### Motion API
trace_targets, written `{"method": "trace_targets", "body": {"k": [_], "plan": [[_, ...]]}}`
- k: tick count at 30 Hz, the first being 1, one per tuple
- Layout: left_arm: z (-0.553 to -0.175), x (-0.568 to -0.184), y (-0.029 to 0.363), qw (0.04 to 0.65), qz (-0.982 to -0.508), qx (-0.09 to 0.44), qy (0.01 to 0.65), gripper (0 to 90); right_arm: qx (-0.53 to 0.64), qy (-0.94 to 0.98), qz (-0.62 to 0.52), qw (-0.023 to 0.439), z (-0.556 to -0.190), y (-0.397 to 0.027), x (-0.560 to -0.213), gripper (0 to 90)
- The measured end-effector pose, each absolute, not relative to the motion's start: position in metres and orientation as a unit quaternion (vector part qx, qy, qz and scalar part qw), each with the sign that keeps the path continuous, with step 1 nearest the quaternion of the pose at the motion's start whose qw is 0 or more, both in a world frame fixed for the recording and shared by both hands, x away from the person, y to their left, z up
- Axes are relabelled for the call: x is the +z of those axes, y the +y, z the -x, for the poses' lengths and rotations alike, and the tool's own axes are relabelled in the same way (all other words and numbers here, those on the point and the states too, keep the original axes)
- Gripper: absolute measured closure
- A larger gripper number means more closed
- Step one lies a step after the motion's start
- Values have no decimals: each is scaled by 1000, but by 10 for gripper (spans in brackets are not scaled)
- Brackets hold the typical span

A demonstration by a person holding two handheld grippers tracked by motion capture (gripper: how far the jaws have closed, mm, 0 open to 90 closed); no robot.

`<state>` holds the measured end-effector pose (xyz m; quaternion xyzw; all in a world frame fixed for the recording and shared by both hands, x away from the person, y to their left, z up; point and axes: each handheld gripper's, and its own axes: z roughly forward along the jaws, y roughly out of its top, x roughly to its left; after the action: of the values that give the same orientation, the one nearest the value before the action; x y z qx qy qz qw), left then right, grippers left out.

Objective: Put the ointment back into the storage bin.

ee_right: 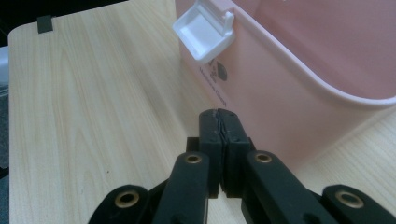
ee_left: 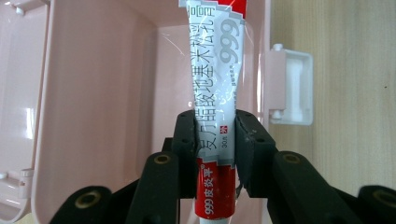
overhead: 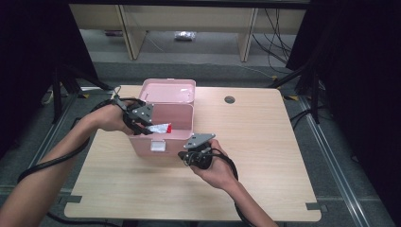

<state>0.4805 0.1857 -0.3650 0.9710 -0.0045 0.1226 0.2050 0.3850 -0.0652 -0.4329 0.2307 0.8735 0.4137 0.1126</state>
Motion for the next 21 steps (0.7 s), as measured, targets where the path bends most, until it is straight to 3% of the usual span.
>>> {"method": "trace_targets", "body": {"k": [21], "plan": [[-487,-374,177,193,-975,111,-19,714,411,874,-237,109,-387,-70,-435,898]]}}
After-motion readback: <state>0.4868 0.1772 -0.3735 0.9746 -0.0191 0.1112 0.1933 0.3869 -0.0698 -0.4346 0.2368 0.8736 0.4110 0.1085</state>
